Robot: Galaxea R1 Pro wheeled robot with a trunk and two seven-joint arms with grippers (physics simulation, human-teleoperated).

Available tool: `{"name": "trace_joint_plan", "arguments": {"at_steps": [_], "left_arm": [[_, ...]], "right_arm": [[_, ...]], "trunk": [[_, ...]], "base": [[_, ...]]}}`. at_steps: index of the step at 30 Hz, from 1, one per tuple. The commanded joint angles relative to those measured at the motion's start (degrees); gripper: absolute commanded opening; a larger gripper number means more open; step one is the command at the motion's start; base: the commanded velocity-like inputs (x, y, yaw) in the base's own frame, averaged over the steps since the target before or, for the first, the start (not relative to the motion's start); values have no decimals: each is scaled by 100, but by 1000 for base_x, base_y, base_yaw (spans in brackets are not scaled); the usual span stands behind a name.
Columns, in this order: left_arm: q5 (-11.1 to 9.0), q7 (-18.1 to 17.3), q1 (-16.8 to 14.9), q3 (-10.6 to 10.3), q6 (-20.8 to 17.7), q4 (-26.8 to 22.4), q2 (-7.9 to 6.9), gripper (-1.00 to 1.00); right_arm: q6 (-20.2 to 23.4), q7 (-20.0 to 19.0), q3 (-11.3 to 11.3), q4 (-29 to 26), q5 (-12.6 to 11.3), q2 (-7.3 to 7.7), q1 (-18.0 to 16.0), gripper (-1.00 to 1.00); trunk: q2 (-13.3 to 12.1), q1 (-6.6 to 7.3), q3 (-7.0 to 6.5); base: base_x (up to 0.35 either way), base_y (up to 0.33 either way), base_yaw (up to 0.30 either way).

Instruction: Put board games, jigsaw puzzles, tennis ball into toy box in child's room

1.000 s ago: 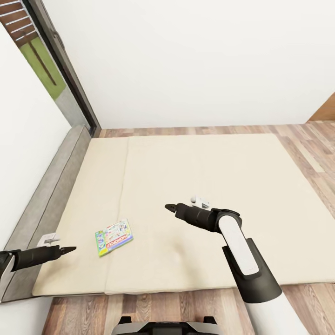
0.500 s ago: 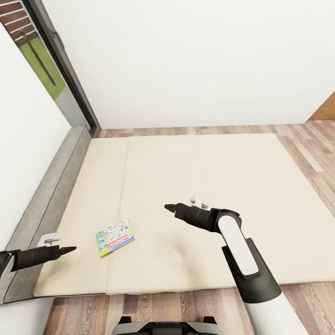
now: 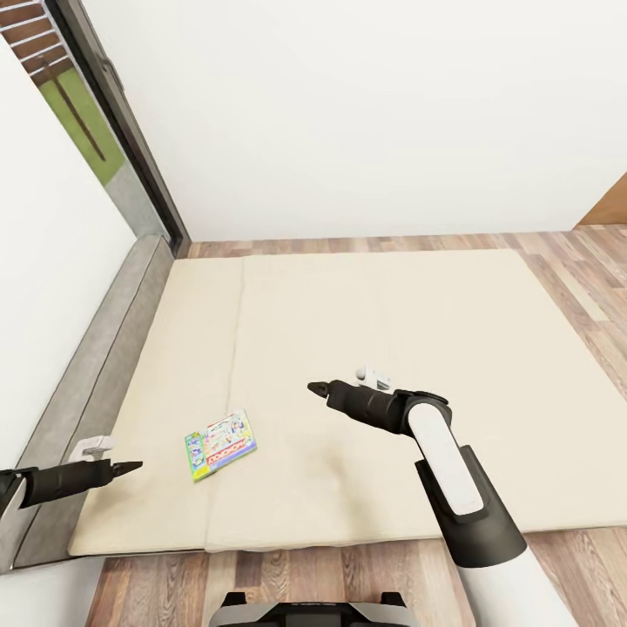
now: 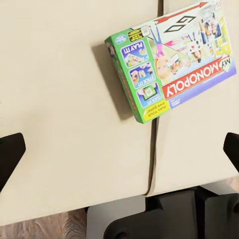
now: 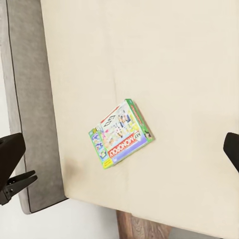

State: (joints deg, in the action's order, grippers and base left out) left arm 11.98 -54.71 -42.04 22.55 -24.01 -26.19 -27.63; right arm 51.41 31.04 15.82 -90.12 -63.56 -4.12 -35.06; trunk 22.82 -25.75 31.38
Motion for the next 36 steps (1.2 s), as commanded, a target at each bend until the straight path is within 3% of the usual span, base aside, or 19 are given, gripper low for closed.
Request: {"name": "trace_joint_plan", "arguments": {"at_steps": [1, 7, 11, 13, 16, 18, 21, 23, 30, 36], "left_arm": [[48, -40, -6, 48, -51, -4, 5, 100], [44, -4, -13, 51, -96, -5, 2, 100], [43, 123, -154, 44, -540, -50, 63, 100], [49, 271, -372, 40, -779, -107, 204, 100], [95, 834, -732, 28, -986, -177, 629, 100], [91, 1455, -873, 24, -1028, -202, 967, 100], [82, 1947, -932, 23, -1013, -213, 1211, 100], [78, 2104, -946, 22, -1005, -215, 1300, 100], [88, 2391, -970, 11, -851, -220, 1666, 100], [106, 2771, -972, 3, -447, -189, 1795, 100]], "right_arm": [[9, 60, 0, -7, -55, -1, -7, 100], [16, 62, 20, -18, -59, -8, -39, 100], [32, 67, 27, -35, -63, -30, -203, 100], [51, 70, 31, -34, -68, -36, -351, 100], [230, 86, 40, -32, -67, -123, -648, 100], [459, 108, 43, -18, -34, -317, -902, 100], [624, 126, 39, -6, -12, -521, -1137, 100], [669, 137, 38, -3, -4, -588, -1259, 100], [731, 499, 40, -7, 3, -588, -1640, 100], [738, 775, 38, -9, -33, -588, -1785, 100]], "trunk": [[10, -3, 8], [10, -3, 8], [10, -3, 8], [10, -3, 8], [10, -3, 8], [10, -3, 8], [10, -3, 8], [10, -3, 8], [10, -3, 8], [10, -3, 9]], "base": [[0, 5, 0], [0, 1, 0], [0, 0, 0], [0, 0, 0], [0, 0, 0], [0, 0, 0], [0, 0, 0], [0, 0, 0], [0, 0, 0], [0, 0, 0]]}}
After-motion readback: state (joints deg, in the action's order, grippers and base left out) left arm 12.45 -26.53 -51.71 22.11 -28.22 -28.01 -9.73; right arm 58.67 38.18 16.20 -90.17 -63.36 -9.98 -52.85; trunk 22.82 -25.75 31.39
